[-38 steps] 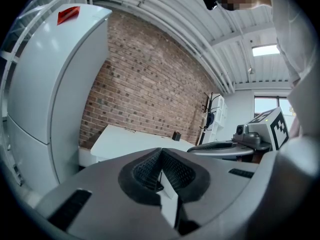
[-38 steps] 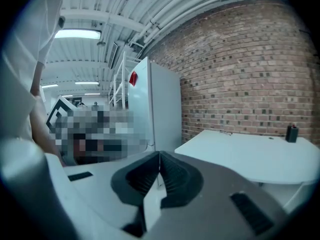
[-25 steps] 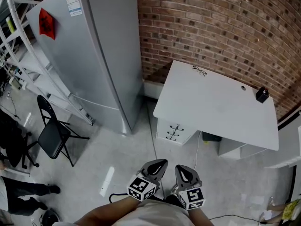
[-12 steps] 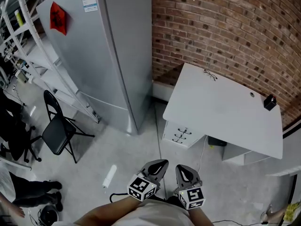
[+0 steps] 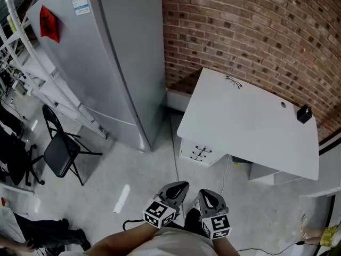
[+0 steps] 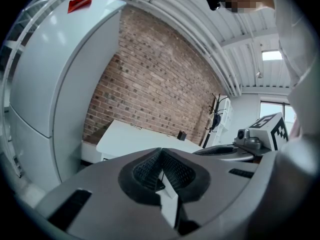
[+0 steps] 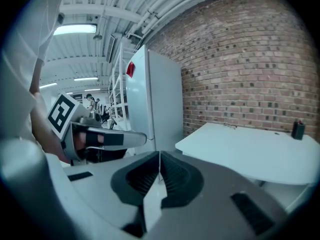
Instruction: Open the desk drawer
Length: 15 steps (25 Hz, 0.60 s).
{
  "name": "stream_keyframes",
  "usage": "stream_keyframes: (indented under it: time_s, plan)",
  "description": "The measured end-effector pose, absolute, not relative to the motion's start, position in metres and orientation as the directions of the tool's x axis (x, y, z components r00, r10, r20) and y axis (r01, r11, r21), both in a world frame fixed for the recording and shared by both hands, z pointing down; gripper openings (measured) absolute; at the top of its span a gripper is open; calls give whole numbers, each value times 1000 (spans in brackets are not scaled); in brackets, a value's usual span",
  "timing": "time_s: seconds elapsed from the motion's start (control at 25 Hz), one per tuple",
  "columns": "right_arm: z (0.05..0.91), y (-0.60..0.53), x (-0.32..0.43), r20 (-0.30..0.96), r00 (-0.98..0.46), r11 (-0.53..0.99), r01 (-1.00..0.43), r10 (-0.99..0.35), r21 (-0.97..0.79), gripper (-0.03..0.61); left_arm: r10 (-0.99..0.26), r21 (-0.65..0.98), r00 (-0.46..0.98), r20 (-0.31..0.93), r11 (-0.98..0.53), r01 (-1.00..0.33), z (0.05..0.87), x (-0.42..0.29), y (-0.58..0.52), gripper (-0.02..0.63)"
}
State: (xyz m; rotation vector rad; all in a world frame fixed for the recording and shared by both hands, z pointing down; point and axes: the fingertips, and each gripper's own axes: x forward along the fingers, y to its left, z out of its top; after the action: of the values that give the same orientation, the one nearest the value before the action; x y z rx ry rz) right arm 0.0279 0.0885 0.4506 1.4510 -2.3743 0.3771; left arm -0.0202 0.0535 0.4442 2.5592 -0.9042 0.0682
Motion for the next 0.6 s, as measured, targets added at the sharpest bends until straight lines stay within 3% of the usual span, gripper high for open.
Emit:
stream_keyframes:
  time_s: [0.6]
  plan:
    - [485,15,120,435,-588,637,-769,-682,-40,17,-686,353,670,283,-575,-738,459,72,-25,8]
